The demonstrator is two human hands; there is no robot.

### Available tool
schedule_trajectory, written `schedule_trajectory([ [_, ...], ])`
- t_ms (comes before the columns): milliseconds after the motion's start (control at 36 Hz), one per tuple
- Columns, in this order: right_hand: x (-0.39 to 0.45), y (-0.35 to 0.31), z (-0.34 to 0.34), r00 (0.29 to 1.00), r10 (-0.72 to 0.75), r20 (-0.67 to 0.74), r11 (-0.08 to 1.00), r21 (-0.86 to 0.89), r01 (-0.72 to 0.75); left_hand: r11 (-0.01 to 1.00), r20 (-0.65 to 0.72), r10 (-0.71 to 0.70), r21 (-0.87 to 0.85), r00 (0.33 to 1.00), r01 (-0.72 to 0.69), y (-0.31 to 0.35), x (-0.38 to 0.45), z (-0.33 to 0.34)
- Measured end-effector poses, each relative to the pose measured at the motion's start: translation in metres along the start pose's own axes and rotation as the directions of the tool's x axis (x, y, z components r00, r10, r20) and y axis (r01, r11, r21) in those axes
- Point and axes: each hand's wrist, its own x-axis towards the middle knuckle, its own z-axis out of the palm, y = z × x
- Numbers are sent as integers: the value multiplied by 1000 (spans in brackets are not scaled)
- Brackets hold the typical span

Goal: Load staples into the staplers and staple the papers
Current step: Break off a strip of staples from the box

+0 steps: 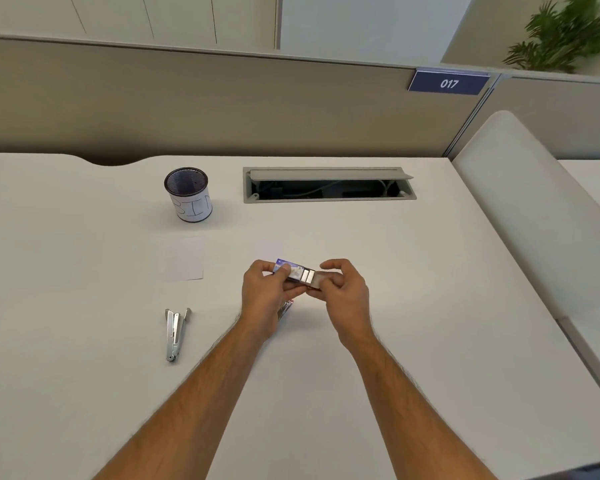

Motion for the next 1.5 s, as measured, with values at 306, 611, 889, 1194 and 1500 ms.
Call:
schedule_trajectory([
  [306, -1, -3, 2, 993, -107, 43, 984, -141, 112, 1000, -9, 24, 12, 1000, -24, 3, -3, 1],
  [611, 1, -9, 1, 992, -102, 68, 974, -196, 114, 1000, -22, 24, -4, 999, -24, 4, -5, -1],
  [889, 5, -7, 0, 993, -96, 76, 978, -179, 108, 999, -31, 29, 25, 999, -28, 4, -4, 1],
  [1194, 12, -10, -9, 999, 23, 42, 1000, 12, -24, 998, -10, 40, 44, 999, -40, 2, -6, 1],
  [1500, 13, -17, -27, 983, 170, 70, 876, 447, -183, 1000, -4, 23, -6, 1000, -23, 1, -6, 3],
])
